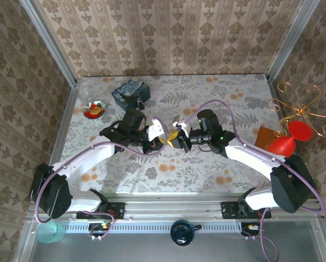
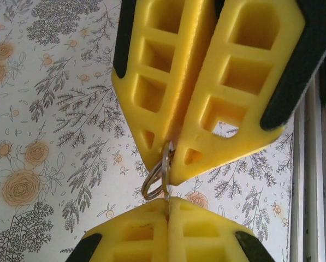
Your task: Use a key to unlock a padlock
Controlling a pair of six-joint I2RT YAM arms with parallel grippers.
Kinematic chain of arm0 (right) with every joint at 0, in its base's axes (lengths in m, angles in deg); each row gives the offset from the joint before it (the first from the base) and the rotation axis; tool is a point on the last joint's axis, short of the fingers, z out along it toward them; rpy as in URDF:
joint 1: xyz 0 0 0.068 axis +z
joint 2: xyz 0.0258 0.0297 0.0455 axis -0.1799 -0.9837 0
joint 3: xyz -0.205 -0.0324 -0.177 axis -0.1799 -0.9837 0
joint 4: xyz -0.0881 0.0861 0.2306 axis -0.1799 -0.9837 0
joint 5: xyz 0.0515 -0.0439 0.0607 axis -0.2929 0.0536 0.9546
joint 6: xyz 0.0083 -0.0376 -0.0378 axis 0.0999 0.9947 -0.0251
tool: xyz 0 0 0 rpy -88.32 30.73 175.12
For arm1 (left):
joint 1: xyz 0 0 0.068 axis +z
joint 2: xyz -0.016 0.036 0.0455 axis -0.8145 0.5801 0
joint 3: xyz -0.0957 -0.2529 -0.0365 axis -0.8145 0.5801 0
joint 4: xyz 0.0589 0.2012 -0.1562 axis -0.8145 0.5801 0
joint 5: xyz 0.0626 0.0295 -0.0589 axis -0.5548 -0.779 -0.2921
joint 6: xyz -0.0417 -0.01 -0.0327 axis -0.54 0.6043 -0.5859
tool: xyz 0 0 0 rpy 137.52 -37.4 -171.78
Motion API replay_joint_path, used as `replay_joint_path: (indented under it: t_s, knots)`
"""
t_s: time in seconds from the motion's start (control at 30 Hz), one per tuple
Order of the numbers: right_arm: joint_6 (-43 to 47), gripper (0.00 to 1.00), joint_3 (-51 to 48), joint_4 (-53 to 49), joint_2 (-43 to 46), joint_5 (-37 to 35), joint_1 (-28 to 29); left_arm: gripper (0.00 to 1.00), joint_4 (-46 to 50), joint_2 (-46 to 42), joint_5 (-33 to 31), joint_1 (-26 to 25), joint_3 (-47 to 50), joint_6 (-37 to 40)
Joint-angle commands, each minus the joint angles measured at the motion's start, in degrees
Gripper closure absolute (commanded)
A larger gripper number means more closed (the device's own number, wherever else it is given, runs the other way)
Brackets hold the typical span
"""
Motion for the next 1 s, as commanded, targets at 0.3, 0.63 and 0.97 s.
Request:
replay_joint_path:
  t_s: [0.3, 0.63, 0.97]
  knots:
    - [1.54, 0.83, 1.31, -2.46, 1.48, 1.94, -0.61, 1.0, 2.72, 0.63, 2.51, -0.92, -1.66, 1.79]
    - [1.5, 0.96, 1.51, -3.45, 1.64, 4.21, -0.81, 1.0, 2.98, 1.04, 2.6, -0.96, -1.84, 1.9]
    - [0.63, 0.8, 0.81, -2.4, 2.66, 4.47, -1.66, 1.0, 3.03, 0.94, 2.94, -0.96, -1.92, 1.88]
